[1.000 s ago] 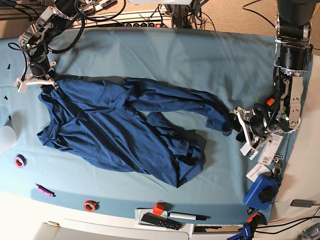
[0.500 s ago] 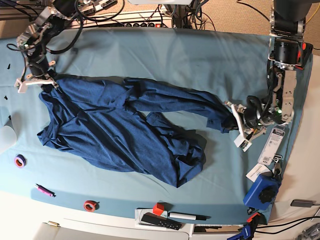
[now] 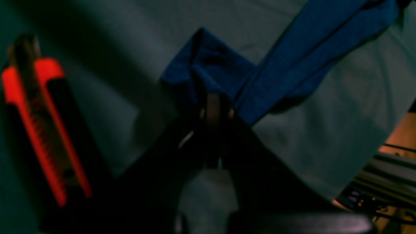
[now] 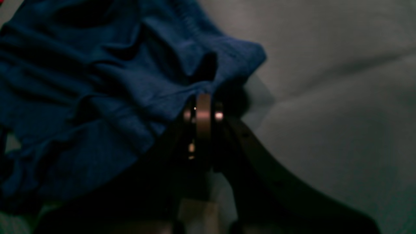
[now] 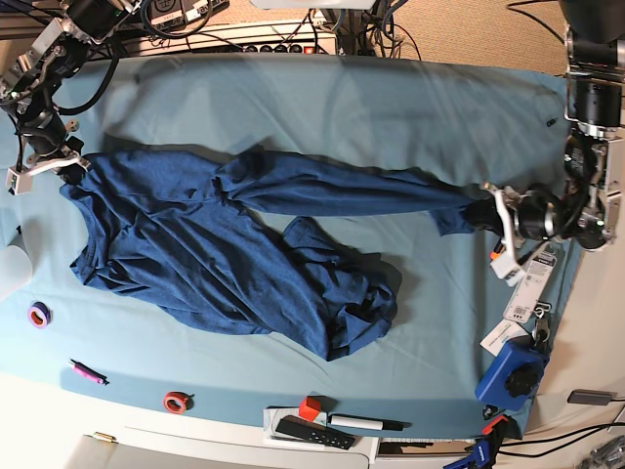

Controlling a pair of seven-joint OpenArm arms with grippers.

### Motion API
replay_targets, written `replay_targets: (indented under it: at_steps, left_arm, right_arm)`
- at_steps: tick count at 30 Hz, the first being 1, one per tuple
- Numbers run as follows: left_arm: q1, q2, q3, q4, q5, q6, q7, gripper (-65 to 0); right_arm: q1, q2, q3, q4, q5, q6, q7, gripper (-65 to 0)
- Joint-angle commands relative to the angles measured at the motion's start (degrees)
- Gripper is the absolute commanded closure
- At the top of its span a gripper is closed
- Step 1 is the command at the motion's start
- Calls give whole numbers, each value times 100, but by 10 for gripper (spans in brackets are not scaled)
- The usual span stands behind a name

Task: Layout the t-shirt on the table in an organized manner, then fold the t-shirt properly
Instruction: 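Pull the sleeve away from the right gripper to stretch the shirt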

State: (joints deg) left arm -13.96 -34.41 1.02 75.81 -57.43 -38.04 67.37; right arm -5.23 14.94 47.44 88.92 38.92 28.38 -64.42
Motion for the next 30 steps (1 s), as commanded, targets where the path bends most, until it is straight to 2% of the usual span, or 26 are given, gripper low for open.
replay_targets:
  at_steps: [1,3,10,12,15,17,19,30]
  left_arm:
    - [-109,-153,-122,94,-275,-107,42,0]
    - [-109,-236,-243,94,-549,-196,214,0]
    - [-109,-505,-981,94,-1598,-196,931,0]
    - [-107,-490,-1252,94,-1934,-196,1237,0]
    - [-9,-463,-1561,94,-2350,-196,1263,0]
    - [166,-461,-1735,94,-2527,-196,1263,0]
    - [404,-461,-1904,94,-2757,-196,1263,0]
    - [1587,-431,-3296,98,-2757,-196,1263,0]
  right_arm:
    - [46,179,17,96,107,42,48,0]
    - [46,243,20,96,116,50,2,0]
    - [48,463,20,98,125,70,-129,0]
    - [44,514,26,98,372,391,-361,0]
    - [7,483,28,98,1154,935,-721,0]
    - [-79,474,28,98,1532,1162,-813,0]
    - [-173,476,28,98,1567,1162,-804,0]
    - [-621,481,28,103,1635,1162,-831,0]
